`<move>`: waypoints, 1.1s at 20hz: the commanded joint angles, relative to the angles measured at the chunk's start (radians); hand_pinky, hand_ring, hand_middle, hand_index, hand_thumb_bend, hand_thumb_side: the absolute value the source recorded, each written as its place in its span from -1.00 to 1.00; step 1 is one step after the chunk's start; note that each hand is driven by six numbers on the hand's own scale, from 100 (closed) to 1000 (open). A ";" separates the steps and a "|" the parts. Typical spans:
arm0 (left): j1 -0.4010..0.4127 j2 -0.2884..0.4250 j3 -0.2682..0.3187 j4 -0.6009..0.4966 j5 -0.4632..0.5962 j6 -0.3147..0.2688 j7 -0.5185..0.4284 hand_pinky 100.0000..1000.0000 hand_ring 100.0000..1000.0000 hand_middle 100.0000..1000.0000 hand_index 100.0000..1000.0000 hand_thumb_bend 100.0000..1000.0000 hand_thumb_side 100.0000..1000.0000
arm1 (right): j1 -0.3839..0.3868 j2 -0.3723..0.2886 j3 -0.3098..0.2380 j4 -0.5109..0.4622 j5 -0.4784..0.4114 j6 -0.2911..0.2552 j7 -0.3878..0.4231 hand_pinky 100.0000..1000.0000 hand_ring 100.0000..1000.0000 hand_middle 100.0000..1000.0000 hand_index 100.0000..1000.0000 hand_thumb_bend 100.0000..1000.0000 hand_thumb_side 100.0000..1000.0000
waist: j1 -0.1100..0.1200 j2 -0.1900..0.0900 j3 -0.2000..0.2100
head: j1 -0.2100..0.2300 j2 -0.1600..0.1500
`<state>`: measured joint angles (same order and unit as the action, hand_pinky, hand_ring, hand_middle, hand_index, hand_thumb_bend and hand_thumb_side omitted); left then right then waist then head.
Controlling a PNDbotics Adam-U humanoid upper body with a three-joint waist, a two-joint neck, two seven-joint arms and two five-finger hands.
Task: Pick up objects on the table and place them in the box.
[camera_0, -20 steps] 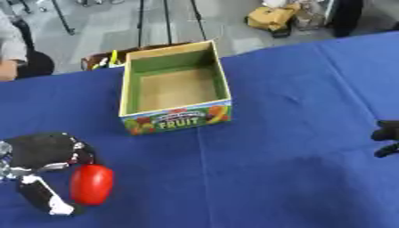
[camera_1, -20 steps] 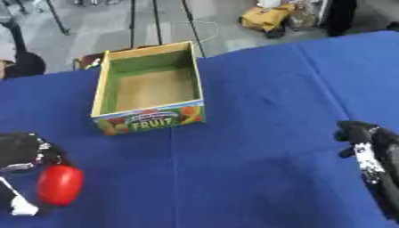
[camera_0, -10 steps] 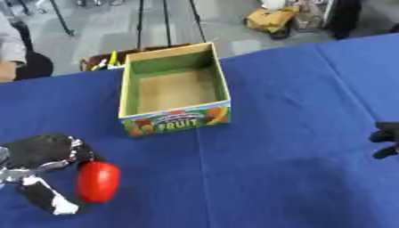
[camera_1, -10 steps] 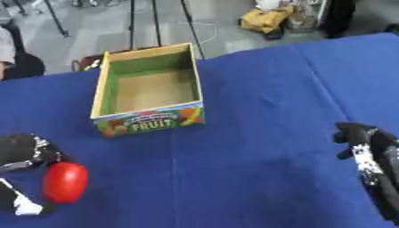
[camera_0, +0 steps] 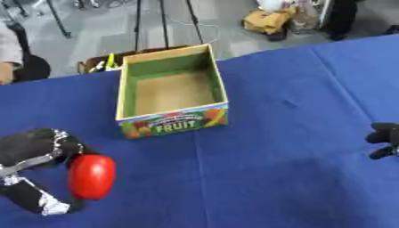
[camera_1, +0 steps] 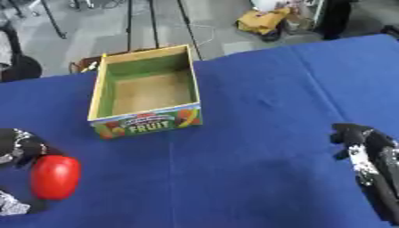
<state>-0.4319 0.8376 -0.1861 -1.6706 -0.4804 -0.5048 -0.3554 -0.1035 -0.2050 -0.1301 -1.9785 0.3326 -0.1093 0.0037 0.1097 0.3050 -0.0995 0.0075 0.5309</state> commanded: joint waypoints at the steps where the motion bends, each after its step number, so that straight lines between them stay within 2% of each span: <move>1: -0.005 0.050 0.061 -0.046 0.053 0.024 0.006 -1.00 -0.66 -0.49 -0.03 -1.00 -0.02 | -0.001 -0.011 -0.008 -0.021 0.003 0.001 -0.003 -0.10 0.25 0.08 0.45 -0.98 0.88 | -0.003 -0.020 0.002 | 0.000 -0.006; 8: -0.039 0.063 0.150 -0.055 0.161 0.072 0.031 -1.00 -0.72 -0.56 -0.10 -1.00 -0.04 | 0.000 -0.013 -0.009 -0.021 0.005 0.005 -0.007 -0.10 0.25 0.08 0.45 -0.98 0.87 | 0.002 -0.021 0.002 | 0.017 0.004; 13: -0.098 0.053 0.181 0.029 0.233 0.080 0.035 -1.00 -0.76 -0.61 -0.16 -1.00 -0.03 | -0.001 -0.013 -0.006 -0.021 0.008 0.007 -0.005 -0.10 0.25 0.08 0.45 -0.98 0.87 | 0.007 -0.020 -0.008 | 0.044 -0.001; 22: -0.244 0.024 0.198 0.209 0.367 0.077 0.024 -1.00 -0.79 -0.65 -0.20 -1.00 -0.04 | -0.004 -0.018 0.003 -0.021 0.015 0.003 0.002 -0.10 0.25 0.08 0.45 -0.97 0.87 | 0.021 -0.016 -0.030 | 0.072 -0.010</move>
<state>-0.6580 0.8371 -0.0075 -1.4760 -0.1345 -0.4280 -0.3283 -0.1007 -0.2053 -0.1286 -1.9785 0.3404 -0.1053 0.0028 0.1347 0.3046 -0.1318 0.0735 0.5296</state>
